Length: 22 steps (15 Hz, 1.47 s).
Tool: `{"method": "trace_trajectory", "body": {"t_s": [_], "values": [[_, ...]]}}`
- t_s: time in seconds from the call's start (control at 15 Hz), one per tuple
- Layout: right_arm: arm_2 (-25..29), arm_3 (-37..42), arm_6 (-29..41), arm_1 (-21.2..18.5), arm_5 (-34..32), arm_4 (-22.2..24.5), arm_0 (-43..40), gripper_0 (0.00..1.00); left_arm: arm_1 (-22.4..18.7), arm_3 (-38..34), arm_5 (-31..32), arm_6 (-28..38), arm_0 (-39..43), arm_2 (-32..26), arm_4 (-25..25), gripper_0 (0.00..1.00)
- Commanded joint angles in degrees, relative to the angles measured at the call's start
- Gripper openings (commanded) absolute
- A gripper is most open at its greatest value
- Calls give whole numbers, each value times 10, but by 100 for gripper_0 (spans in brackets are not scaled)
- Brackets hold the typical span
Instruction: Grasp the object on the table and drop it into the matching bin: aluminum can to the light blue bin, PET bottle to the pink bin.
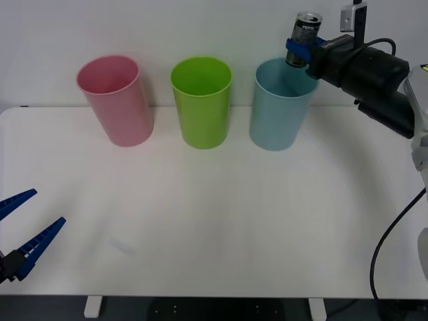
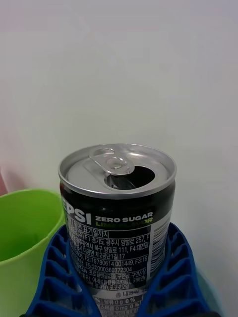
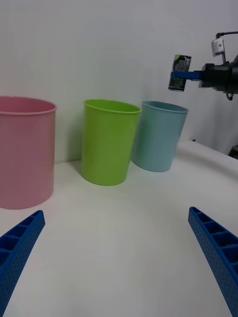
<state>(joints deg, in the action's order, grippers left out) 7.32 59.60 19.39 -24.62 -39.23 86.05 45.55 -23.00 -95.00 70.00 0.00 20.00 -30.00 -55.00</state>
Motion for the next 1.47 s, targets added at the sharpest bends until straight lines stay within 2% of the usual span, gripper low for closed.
{"method": "trace_trajectory", "body": {"t_s": [0.07, 0.4, 0.53, 0.6, 0.67, 0.73, 0.8, 1.13, 1.47], "values": [[1, -12, -10, 19, 42, 23, 7, 0, 0, 0, 0, 0, 0, 0, 0, 100], [1, -13, -17, 27, 50, 27, 7, 0, 0, 0, 0, 0, 0, 0, 0, 100], [0, -13, -16, 27, 50, 27, 6, 3, 0, 0, 0, 0, 0, 0, 0, 100], [0, -13, -17, 27, 50, 27, 6, 7, 0, 0, 0, 0, 0, 0, 0, 100], [0, -13, -19, 27, 50, 27, 6, 39, 0, 0, 0, 0, 0, 0, 0, 100], [0, -13, -22, 27, 50, 27, 6, 89, 0, 0, 0, 0, 0, 0, 0, 100], [1, -13, -25, 27, 50, 27, 6, 100, 0, 0, 0, 0, 0, 0, 0, 100], [1, -13, -37, 27, 43, 21, 6, 100, 0, 0, 0, 0, 0, 0, 0, 100], [1, 0, -52, 27, 29, -4, -13, 100, 0, 0, 0, 0, 0, 0, 0, 100]]}}
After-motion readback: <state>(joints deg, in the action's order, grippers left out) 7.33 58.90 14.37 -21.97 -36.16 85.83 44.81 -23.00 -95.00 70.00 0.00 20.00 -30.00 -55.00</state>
